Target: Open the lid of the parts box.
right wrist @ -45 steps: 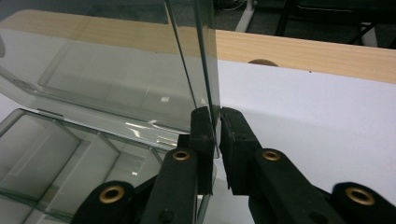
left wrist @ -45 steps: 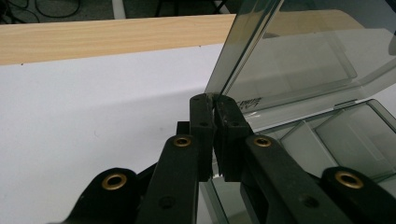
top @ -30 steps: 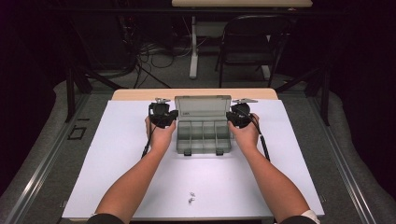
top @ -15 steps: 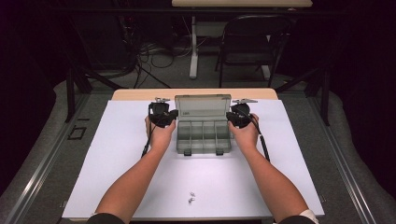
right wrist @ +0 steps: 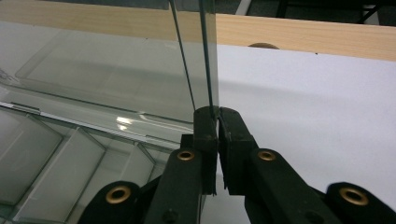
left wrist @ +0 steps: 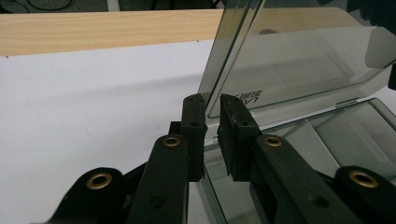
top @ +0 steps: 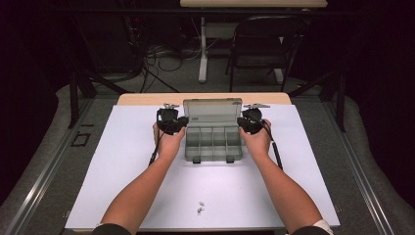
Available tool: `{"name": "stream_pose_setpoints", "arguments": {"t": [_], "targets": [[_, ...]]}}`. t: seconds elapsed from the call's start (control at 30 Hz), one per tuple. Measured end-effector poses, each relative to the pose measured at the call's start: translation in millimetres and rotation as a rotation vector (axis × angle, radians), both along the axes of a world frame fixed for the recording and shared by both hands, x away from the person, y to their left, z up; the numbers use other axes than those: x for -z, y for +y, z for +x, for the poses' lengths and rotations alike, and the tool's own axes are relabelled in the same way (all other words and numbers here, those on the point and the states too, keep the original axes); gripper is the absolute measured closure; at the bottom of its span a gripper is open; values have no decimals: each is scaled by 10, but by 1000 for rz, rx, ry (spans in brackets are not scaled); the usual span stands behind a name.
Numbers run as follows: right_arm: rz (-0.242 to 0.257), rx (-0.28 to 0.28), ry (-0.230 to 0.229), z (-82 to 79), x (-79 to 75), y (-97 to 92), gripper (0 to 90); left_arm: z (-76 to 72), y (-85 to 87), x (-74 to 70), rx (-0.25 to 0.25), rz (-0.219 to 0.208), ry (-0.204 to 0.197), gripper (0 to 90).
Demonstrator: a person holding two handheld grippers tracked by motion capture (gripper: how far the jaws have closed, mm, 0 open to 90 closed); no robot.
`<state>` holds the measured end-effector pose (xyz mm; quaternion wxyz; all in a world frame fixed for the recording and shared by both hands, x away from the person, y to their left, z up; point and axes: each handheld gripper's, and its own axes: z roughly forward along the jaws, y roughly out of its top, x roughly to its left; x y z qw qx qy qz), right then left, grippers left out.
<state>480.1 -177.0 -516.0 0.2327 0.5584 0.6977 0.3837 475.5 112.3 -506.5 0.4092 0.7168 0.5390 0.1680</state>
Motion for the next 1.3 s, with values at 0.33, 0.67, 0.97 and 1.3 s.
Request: {"name": "stream_pose_setpoints", "arguments": {"t": [0.33,0.67,0.97,1.3], "targets": [[8,6,-5,10,11,-1,864,41,3,84,-4,-1,11,820],[17,7,-7,22,21,-4,864,66,-3,137,-18,-15,10,836],[18,13,-15,46,42,-2,864,84,-9,155,-31,-7,3,867],[20,24,-15,67,85,3,846,102,-7,166,-32,-8,-3,873]]}}
